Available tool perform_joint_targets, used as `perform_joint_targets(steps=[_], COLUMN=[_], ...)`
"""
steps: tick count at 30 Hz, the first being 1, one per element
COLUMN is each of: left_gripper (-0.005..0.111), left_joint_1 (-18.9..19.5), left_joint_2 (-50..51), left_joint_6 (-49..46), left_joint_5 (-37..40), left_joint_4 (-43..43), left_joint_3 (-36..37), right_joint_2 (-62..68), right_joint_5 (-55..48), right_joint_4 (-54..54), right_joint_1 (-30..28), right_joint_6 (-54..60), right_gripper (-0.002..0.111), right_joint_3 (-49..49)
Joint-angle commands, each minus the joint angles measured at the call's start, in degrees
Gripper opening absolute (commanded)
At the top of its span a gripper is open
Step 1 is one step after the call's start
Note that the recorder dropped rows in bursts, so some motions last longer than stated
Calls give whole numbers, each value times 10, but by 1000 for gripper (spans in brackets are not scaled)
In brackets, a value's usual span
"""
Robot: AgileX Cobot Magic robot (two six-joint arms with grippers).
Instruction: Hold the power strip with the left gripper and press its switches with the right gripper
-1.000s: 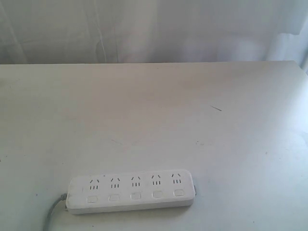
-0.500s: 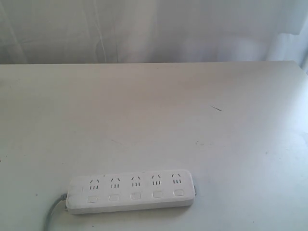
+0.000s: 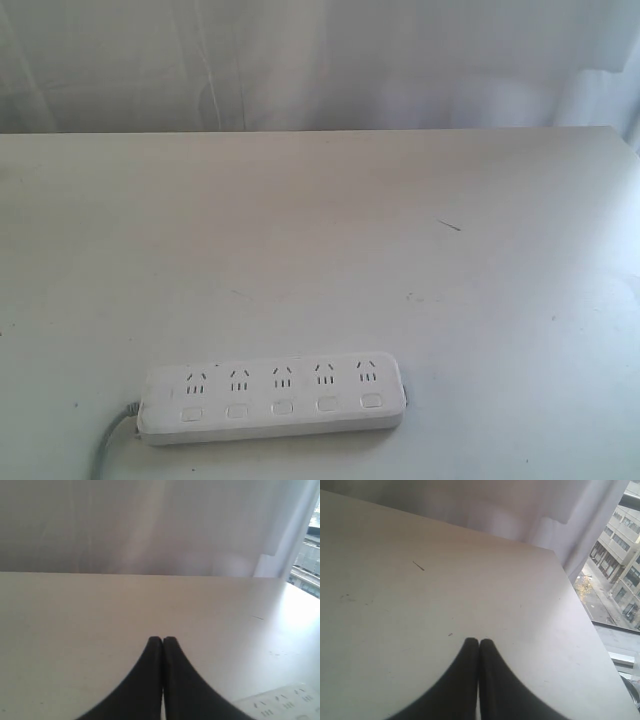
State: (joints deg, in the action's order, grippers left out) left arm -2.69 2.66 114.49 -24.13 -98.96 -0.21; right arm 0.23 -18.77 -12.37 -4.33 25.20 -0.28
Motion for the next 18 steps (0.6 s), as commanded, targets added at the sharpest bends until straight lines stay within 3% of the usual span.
perform_joint_targets(steps=[1,6,14,18], left_gripper=[0,0,0,0], left_joint_1=[0,0,0,0], left_joint_2=[-3,-3,-3,-3], left_joint_6=[-32,-92,-142,-151], left_joint_5=[54,65,219,224], left_joint_4=[-10,-10,-1,-10], left_joint_3=[2,2,2,2], right_joint_2=[-2,-2,-2,-2], right_joint_5=[3,3,3,3], right_joint_4=[2,2,2,2], right_joint_1=[-4,-4,-4,-4], right_joint_6=[2,2,2,2], right_gripper=[0,0,0,0], right_joint_3=[3,3,3,3])
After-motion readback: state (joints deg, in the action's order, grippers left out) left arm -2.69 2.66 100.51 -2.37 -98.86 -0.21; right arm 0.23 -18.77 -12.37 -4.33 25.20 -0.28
